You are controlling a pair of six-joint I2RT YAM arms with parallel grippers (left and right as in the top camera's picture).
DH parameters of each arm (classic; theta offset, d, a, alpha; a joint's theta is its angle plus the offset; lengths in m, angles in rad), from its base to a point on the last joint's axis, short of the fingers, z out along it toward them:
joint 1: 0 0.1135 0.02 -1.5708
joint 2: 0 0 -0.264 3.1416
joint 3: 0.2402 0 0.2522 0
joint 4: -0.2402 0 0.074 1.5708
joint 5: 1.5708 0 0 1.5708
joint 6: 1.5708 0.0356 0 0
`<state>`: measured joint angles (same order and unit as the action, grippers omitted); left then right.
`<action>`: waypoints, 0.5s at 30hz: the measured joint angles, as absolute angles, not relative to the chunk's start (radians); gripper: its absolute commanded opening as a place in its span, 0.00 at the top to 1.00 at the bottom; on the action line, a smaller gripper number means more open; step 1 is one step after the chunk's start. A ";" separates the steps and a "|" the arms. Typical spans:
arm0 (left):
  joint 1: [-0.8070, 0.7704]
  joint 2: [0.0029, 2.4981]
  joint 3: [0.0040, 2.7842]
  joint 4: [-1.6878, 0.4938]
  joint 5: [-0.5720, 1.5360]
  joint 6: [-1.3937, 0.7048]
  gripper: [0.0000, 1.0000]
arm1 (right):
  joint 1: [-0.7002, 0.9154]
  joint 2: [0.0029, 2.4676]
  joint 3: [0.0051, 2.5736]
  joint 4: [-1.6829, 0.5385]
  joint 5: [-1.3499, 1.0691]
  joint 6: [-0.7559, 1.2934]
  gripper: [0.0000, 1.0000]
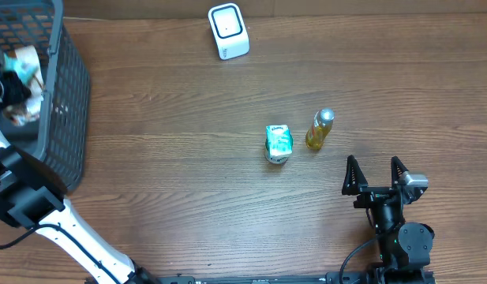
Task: Scan the item barcode
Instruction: 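Lift the wipes pack and bag out and carry toward the scanner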
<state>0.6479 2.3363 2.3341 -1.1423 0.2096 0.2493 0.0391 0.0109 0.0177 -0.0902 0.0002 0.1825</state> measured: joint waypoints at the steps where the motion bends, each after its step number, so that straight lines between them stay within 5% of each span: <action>1: 0.639 2.323 2.350 -1.144 0.210 0.238 0.83 | 0.039 0.011 0.018 -0.090 0.000 0.183 0.00; 15: 0.600 1.937 2.377 -1.154 0.197 0.036 0.83 | 0.039 0.011 0.018 -0.090 0.000 0.183 0.00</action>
<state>0.5999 1.9373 2.3768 -1.1542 0.1970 0.0360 0.0391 0.0109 0.0181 -0.0898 -0.0002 0.1829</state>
